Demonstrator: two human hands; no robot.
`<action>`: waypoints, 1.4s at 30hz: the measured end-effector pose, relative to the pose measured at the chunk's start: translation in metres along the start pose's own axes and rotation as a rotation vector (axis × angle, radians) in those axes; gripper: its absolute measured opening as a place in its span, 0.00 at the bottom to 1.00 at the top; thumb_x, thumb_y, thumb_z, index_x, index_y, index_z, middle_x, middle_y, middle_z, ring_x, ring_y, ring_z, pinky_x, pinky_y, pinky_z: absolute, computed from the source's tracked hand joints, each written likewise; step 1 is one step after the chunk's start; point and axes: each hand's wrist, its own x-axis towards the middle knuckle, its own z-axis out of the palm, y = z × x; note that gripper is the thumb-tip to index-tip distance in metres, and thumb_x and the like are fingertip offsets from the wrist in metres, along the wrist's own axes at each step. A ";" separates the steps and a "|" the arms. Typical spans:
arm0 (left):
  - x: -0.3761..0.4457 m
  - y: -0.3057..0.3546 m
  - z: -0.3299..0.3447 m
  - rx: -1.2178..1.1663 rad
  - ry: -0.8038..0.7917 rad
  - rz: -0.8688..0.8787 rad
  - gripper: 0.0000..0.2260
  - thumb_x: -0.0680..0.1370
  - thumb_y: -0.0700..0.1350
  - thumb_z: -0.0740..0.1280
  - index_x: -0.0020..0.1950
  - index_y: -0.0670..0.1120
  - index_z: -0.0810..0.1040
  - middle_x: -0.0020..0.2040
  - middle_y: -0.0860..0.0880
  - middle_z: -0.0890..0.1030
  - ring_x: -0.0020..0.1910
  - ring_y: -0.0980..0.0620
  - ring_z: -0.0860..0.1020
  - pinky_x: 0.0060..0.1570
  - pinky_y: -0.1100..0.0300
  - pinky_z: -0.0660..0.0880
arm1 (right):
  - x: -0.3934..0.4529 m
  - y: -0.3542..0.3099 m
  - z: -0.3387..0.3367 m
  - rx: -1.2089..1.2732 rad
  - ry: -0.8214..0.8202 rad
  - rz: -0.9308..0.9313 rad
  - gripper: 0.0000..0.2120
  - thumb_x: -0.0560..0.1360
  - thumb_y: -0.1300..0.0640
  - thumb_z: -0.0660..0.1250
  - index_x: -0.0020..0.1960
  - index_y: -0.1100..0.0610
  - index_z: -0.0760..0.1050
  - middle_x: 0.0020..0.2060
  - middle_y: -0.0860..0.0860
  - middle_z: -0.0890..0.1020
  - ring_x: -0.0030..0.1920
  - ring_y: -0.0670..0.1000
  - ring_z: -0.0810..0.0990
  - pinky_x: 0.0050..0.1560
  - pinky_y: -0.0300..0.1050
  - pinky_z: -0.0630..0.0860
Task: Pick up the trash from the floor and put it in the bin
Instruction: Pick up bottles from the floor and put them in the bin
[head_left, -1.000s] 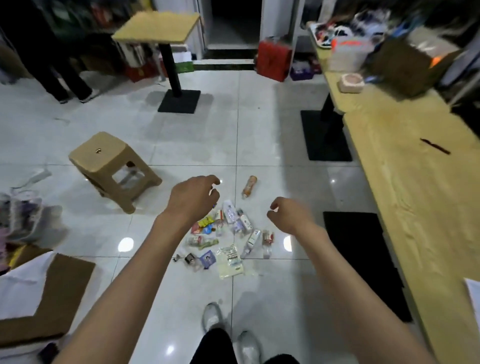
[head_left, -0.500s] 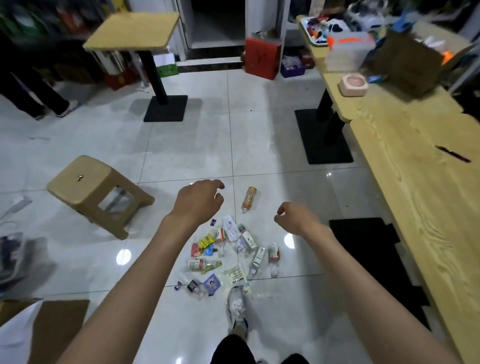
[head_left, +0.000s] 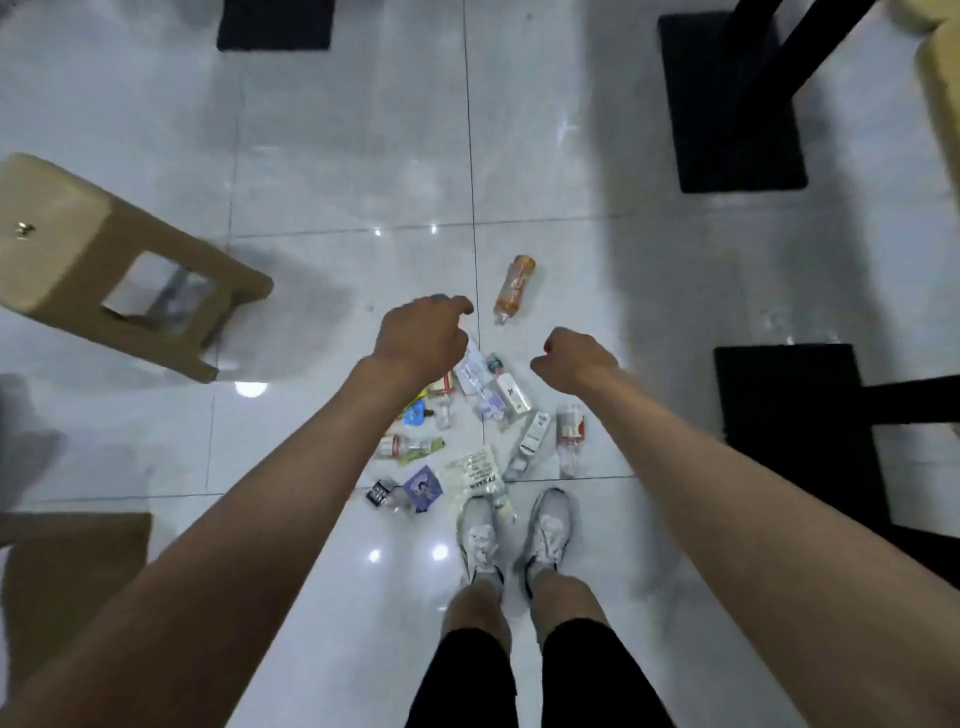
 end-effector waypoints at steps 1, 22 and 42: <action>0.019 -0.008 0.035 0.021 -0.016 0.011 0.20 0.78 0.42 0.60 0.71 0.52 0.71 0.64 0.48 0.77 0.61 0.45 0.76 0.55 0.53 0.72 | 0.029 0.008 0.026 0.027 0.005 0.010 0.21 0.78 0.52 0.62 0.69 0.57 0.68 0.62 0.55 0.77 0.60 0.57 0.77 0.51 0.45 0.70; 0.333 -0.091 0.594 0.562 -0.114 0.513 0.32 0.69 0.45 0.73 0.71 0.47 0.65 0.62 0.46 0.74 0.63 0.44 0.72 0.68 0.46 0.57 | 0.475 0.178 0.449 -0.009 0.361 -0.202 0.45 0.66 0.44 0.74 0.75 0.55 0.56 0.63 0.56 0.71 0.61 0.60 0.71 0.50 0.53 0.74; 0.296 -0.078 0.452 0.250 0.227 0.143 0.26 0.71 0.46 0.71 0.69 0.52 0.69 0.54 0.44 0.78 0.53 0.41 0.77 0.49 0.53 0.68 | 0.423 0.121 0.276 -0.301 0.449 -0.444 0.29 0.68 0.57 0.72 0.67 0.56 0.67 0.57 0.53 0.77 0.56 0.57 0.75 0.48 0.47 0.67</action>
